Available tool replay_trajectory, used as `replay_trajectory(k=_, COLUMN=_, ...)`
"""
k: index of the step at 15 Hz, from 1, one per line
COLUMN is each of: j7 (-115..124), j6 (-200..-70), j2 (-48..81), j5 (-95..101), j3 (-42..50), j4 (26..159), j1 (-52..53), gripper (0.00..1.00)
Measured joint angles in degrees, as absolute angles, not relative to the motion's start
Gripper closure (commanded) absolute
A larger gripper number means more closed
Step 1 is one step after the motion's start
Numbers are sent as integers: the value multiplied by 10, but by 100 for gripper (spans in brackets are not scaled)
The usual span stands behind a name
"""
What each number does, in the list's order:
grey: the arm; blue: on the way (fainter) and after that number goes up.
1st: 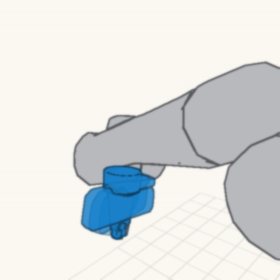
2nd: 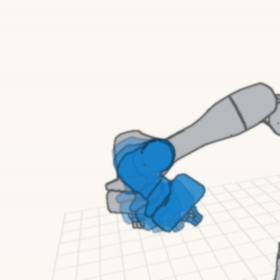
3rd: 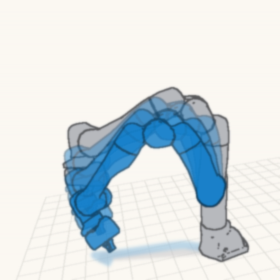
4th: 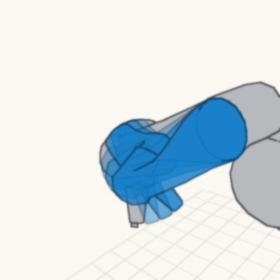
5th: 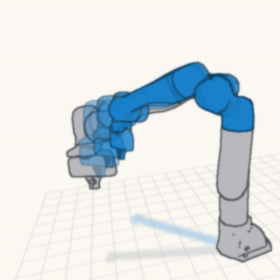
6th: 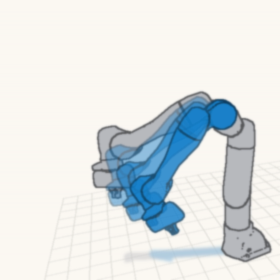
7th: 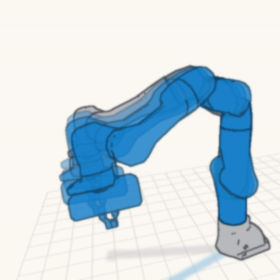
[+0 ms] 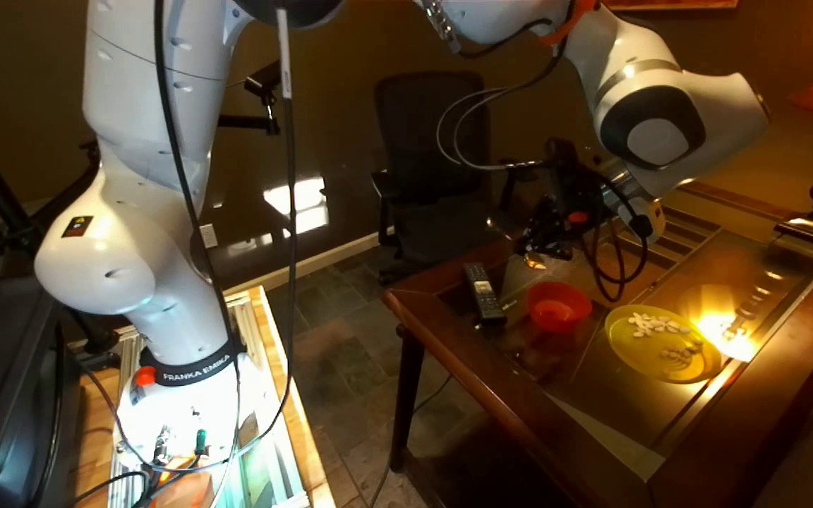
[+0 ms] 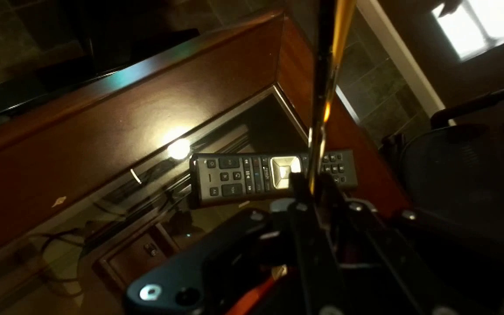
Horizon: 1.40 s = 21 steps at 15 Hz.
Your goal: Transfer a spoonful of contents from the plate to the pink bowl
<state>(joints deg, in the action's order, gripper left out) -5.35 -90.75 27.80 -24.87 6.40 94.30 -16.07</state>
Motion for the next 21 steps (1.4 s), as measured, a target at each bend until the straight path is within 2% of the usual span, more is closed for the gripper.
replay_trajectory(k=7, j7=-66, j6=-851, j2=385, j5=-331, j3=43, j4=832, j1=-201, gripper=98)
replay_trajectory(k=16, j7=-53, j6=-752, j2=455, j5=-382, j3=37, j4=731, j1=-236, gripper=98)
replay_trajectory(k=18, j7=-52, j6=-751, j2=459, j5=-389, j3=37, j4=720, j1=-240, gripper=98)
replay_trajectory(k=21, j7=-60, j6=-821, j2=452, j5=-380, j3=39, j4=716, j1=-225, gripper=98)
